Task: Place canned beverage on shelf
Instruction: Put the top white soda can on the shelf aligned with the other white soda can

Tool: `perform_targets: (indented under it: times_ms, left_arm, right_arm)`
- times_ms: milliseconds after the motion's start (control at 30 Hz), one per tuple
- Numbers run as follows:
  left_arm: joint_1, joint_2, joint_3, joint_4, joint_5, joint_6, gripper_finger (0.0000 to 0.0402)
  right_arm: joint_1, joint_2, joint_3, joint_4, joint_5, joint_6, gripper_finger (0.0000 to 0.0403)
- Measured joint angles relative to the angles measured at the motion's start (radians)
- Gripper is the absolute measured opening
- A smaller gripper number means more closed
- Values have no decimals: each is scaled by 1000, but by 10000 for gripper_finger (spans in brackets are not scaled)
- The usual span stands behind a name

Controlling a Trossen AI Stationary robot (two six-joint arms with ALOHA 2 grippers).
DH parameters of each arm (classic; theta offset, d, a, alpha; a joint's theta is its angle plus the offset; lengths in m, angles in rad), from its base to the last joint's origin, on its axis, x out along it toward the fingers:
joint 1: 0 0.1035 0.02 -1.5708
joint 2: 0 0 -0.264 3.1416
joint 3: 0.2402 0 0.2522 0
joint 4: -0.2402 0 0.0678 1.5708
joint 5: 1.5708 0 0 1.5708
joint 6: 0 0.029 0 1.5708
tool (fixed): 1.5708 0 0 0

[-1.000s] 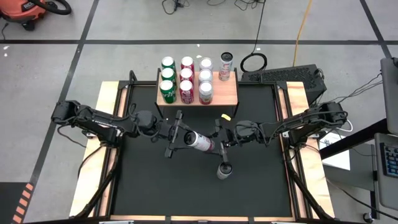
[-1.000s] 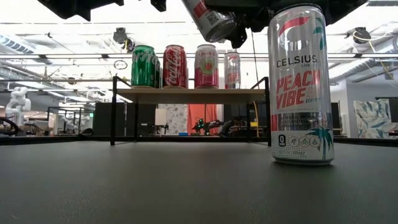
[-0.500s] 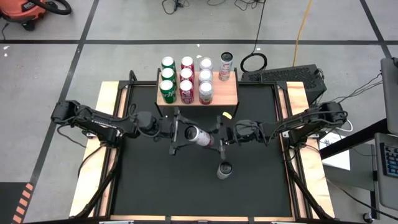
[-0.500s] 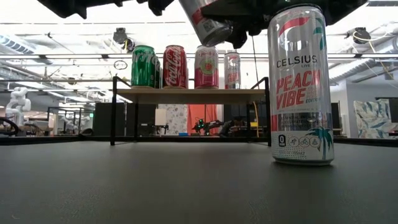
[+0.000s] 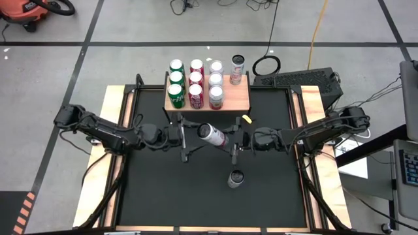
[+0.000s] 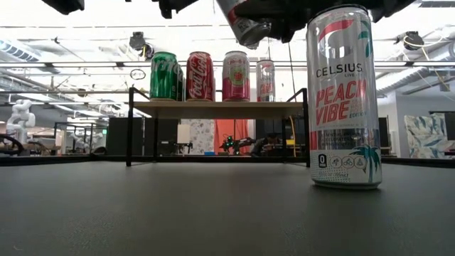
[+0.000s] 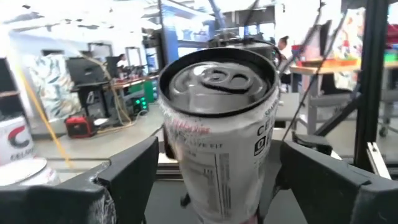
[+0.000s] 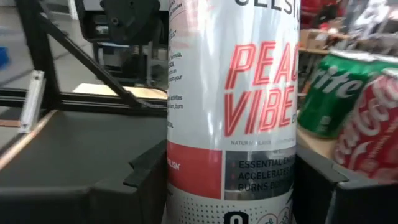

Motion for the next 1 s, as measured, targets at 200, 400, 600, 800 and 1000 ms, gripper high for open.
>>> perform_targets:
  times_ms: [200, 400, 600, 800, 1000]
  left_arm:
    - [-70, 0, 0, 22, -117, -50, 332]
    - [-124, 0, 0, 30, -204, -51, 332]
    - [-139, 17, 0, 122, -221, -50, 332]
    - [-126, 86, 0, 249, -221, -47, 332]
    - [-97, 164, 0, 322, -224, -45, 332]
  right_arm:
    - [56, -1, 0, 7, 173, -56, 229]
    - [102, -1, 0, 9, 309, -43, 229]
    - [135, 9, 2, 36, 368, -7, 229]
    - [155, 52, 2, 98, 432, -31, 229]
    - [160, 90, 2, 169, 484, -45, 229]
